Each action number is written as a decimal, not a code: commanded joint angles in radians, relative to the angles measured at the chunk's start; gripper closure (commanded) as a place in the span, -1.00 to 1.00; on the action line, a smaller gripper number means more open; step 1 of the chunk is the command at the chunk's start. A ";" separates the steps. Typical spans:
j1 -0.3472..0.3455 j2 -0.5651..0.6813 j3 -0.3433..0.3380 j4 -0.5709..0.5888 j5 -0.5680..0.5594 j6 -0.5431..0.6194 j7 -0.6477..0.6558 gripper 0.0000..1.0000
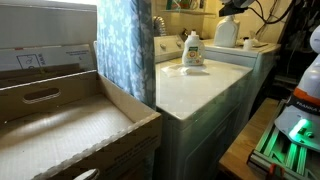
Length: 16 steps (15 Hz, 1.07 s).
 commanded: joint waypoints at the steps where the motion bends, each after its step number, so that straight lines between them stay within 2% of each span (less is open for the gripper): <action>1: 0.005 0.099 -0.034 0.090 -0.006 -0.001 0.095 0.33; 4: -0.006 0.163 -0.045 0.158 0.002 0.015 0.139 0.33; 16: -0.018 0.285 -0.041 0.305 0.062 -0.008 0.143 0.33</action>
